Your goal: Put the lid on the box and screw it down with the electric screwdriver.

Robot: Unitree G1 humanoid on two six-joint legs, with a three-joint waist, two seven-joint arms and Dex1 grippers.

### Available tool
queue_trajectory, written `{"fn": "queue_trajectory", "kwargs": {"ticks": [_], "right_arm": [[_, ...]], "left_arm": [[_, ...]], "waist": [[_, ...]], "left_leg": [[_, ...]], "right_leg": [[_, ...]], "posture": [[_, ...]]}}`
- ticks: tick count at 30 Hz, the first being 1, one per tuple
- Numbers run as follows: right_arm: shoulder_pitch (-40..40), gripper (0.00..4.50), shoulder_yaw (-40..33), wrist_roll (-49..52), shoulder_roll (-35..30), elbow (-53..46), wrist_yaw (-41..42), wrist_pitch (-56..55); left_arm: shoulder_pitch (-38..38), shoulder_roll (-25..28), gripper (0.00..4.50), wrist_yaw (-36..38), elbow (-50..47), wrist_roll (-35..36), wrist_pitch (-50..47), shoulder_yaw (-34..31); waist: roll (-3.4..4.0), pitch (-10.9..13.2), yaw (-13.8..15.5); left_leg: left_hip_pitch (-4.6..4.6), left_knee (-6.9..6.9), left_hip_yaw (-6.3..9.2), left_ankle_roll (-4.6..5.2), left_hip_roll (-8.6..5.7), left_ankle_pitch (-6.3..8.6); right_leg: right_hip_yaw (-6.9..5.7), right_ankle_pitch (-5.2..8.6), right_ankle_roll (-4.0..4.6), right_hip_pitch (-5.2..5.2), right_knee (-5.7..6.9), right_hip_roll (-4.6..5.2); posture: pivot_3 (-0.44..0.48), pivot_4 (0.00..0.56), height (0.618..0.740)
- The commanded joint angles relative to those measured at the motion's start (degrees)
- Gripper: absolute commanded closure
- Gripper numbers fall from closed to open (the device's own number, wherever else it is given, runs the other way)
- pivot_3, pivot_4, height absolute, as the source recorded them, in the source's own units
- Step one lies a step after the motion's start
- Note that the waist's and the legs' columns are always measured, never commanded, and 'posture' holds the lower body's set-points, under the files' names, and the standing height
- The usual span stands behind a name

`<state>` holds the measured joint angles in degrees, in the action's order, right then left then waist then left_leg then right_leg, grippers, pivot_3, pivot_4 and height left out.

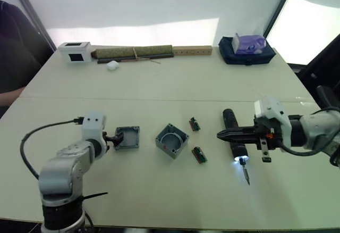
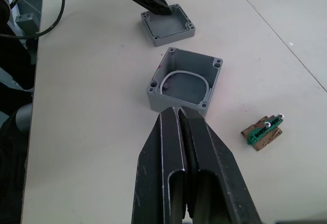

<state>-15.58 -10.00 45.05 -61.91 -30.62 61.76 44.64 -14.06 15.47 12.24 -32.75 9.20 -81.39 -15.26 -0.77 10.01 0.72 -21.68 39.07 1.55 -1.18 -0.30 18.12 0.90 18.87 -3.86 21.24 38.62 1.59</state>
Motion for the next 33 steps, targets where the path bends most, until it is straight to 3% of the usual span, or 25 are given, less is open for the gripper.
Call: {"fn": "queue_trajectory", "kwargs": {"ticks": [1, 2, 4, 8, 13, 16, 21, 25, 29, 33], "right_arm": [[-0.2, 4.5, -2.17, 0.37, -1.19, -0.81, 0.49, -0.24], [-0.03, 4.5, -2.32, 0.33, -1.29, -0.88, 0.46, -0.23], [0.19, 4.5, -2.54, 0.43, -1.34, -1.0, 0.31, -0.14], [1.02, 4.5, -3.11, 0.55, -1.3, -1.28, 0.13, -0.19], [1.69, 4.5, -3.74, 1.0, 0.15, -1.22, -1.44, -0.16], [0.48, 4.5, -3.35, 2.2, 2.21, -0.38, -3.53, 0.67], [-3.56, 4.5, -2.71, 4.4, 7.0, 1.37, -10.16, 4.15], [-7.98, 4.5, -2.07, 7.55, 11.87, 3.49, -16.94, 9.43], [-14.91, 3.28, -4.84, 16.83, 22.83, 9.08, -32.77, 17.7], [-18.24, 1.54, -7.06, 25.87, 31.24, 12.0, -46.29, 21.68]], "left_arm": [[0.23, -0.66, 0.09, -1.01, 1.5, -0.01, 2.15, 0.11], [0.41, -0.79, 0.09, -1.15, 1.93, 0.08, 2.45, 0.49], [0.68, -0.57, 0.81, -1.0, 2.32, 0.4, 2.99, 1.25], [0.33, -0.41, 2.58, -1.12, 2.48, 0.97, 2.7, 1.02], [-2.03, 0.88, 4.47, -0.56, 3.09, 2.5, 1.22, -1.4], [-7.91, 2.18, 4.47, 0.86, 6.9, 4.26, 3.33, -3.42], [-19.71, 1.68, 4.47, 7.86, 13.86, 10.07, 19.58, -4.75], [-24.2, 1.48, 4.47, 13.09, 17.35, 12.58, 28.55, -1.44], [-26.52, -0.87, 4.5, 18.87, 22.96, 11.86, 40.35, 6.41], [-27.17, -2.81, 4.5, 21.06, 27.25, 10.79, 47.59, 10.81]], "waist": [[0.01, -0.01, 0.02], [0.03, -0.01, 0.03], [0.03, -0.02, 0.03], [0.05, -0.03, 0.02], [0.05, -0.03, -0.08], [0.02, -0.01, 0.0], [0.0, 0.0, 0.14], [0.07, -0.03, -0.15], [0.07, -0.03, -0.1], [0.07, -0.04, 0.0]], "left_leg": [[0.01, 0.0, 0.0, 0.0, 0.0, 0.0], [0.01, 0.0, 0.0, 0.0, 0.0, 0.0], [0.03, 0.0, 0.0, 0.0, 0.0, 0.0], [0.03, -0.01, 0.0, 0.0, 0.0, 0.0], [0.03, -0.04, 0.0, 0.0, 0.01, 0.0], [0.04, -0.06, 0.0, -0.01, 0.02, 0.0], [-0.37, 0.01, 0.05, -0.23, 0.01, -0.13], [-0.78, 0.02, -0.02, -0.58, -0.02, -0.33], [-1.11, -0.06, -0.06, -0.63, -0.02, -0.36], [-1.73, 0.07, -0.06, -0.63, -0.02, -0.55]], "right_leg": [[0.0, 0.0, 0.01, -0.01, 0.0, 0.01], [0.0, -0.01, 0.01, -0.02, 0.0, 0.01], [0.0, -0.01, 0.02, -0.05, -0.03, 0.04], [0.0, -0.02, 0.03, -0.06, -0.06, 0.05], [-0.01, -0.04, 0.06, -0.04, -0.06, 0.04], [-0.02, -0.06, 0.1, -0.01, -0.06, 0.02], [-0.09, -0.22, -0.01, 0.24, -0.18, 0.03], [-0.03, -0.41, -0.11, 0.48, -0.58, 0.05], [0.04, -0.41, -0.1, 0.91, -0.56, -0.01], [0.01, -0.43, -0.09, 1.57, -0.3, 0.0]], "posture": [[0.0, 0.15, 0.74], [0.0, 0.15, 0.74], [0.0, 0.15, 0.74], [0.0, 0.15, 0.74], [0.0, 0.15, 0.74], [0.0, 0.15, 0.74], [0.0, 0.15, 0.74], [0.0, 0.15, 0.74], [0.0, 0.15, 0.74], [0.0, 0.15, 0.74]]}}
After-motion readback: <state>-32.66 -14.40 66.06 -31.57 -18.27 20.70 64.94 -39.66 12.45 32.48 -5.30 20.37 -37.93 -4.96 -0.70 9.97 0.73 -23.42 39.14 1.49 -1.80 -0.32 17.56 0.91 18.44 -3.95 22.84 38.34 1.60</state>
